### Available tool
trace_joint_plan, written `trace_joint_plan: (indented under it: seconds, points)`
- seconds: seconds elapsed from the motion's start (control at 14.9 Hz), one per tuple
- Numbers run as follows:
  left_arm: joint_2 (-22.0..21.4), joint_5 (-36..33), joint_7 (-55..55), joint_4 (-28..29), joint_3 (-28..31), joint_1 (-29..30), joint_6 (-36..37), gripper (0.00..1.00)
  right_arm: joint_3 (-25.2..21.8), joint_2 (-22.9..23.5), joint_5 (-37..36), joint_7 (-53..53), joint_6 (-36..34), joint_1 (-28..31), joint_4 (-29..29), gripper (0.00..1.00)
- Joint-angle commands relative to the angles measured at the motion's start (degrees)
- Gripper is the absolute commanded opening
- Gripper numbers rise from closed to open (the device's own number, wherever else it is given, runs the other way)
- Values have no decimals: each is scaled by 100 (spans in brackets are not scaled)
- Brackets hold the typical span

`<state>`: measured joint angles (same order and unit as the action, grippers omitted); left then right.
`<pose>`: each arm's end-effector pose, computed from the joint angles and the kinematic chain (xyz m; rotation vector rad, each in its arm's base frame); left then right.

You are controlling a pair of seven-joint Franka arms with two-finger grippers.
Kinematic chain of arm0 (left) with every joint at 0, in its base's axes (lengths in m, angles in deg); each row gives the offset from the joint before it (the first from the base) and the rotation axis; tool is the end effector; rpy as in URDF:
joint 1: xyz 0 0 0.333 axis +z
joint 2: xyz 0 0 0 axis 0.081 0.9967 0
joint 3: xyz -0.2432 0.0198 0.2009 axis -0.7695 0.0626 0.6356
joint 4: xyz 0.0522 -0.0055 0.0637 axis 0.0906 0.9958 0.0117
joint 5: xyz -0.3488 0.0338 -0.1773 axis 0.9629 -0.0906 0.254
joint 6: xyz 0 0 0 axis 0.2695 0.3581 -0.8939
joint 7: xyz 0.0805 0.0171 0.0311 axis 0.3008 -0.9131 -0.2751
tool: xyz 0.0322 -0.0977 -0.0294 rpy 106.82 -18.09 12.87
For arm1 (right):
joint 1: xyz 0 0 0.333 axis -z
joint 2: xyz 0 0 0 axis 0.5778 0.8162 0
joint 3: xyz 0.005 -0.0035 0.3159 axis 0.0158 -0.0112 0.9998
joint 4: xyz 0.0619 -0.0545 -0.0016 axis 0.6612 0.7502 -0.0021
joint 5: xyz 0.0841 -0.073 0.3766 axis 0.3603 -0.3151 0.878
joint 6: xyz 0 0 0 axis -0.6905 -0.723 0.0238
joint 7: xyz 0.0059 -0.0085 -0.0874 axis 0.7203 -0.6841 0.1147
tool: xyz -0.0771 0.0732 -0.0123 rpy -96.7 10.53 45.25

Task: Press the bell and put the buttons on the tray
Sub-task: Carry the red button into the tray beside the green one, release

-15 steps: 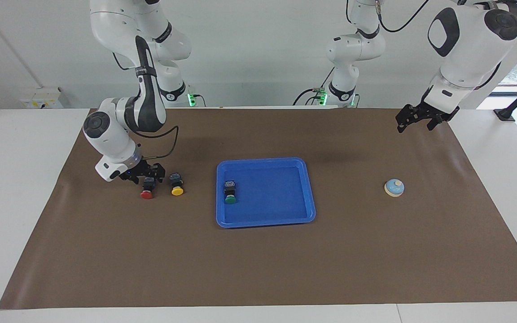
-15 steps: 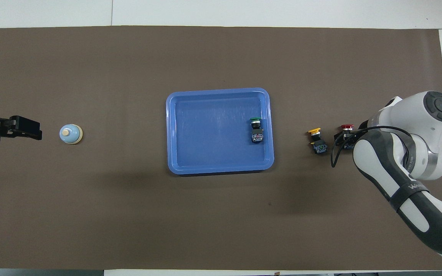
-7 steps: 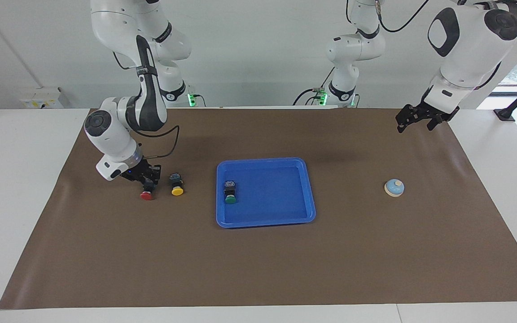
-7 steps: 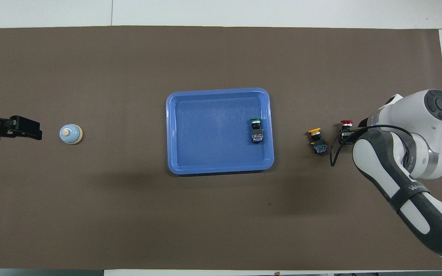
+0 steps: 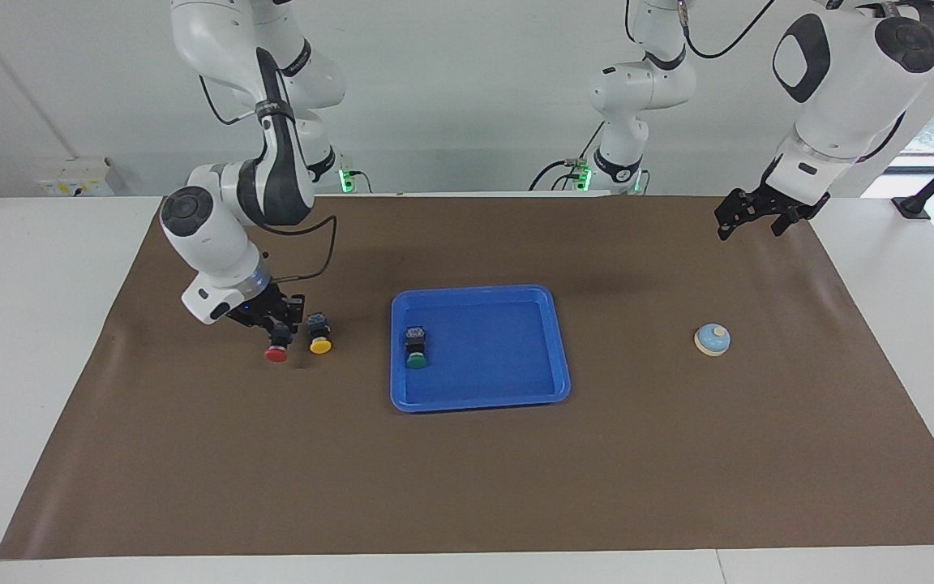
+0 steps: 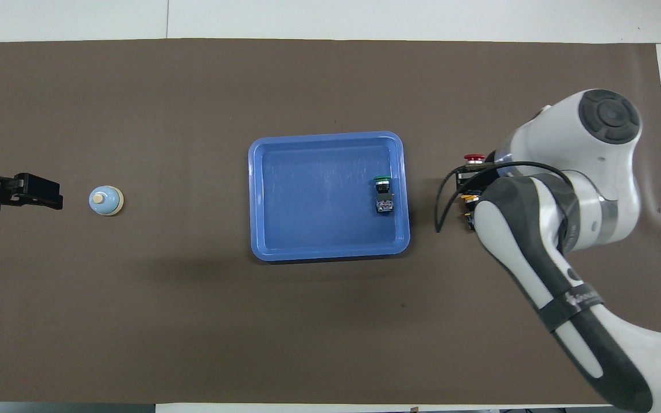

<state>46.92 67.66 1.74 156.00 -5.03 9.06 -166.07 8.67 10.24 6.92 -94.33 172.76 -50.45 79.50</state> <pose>0.5334 -0.0142 0.5667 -3.1208 0.0138 0.1231 0.5777 0.1877 0.4095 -3.0705 -0.0558 0.0421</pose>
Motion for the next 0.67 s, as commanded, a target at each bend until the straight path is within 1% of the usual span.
trace_joint_plan:
  seconds: [0.0, 0.13, 0.2, 0.34, 0.61]
  points:
    - [-61, 6, -13, 22, 37, -28, -46, 100, -29, 647, 35, -646, -85, -671, -730, 0]
    - [-60, 6, -13, 22, 37, -28, -46, 100, -37, 1113, 8, -1033, -58, -1075, -1178, 0]
    - [-60, 6, -13, 22, 37, -28, -46, 100, -37, 1281, -18, -1166, -15, -1208, -1268, 0]
    - [-60, 6, -13, 22, 37, -28, -46, 100, -37, 1396, -36, -1194, 231, -1244, -1199, 0]
    - [-60, 6, -13, 22, 37, -28, -46, 100, -29, 1572, -18, -1334, 450, -1358, -1181, 0]
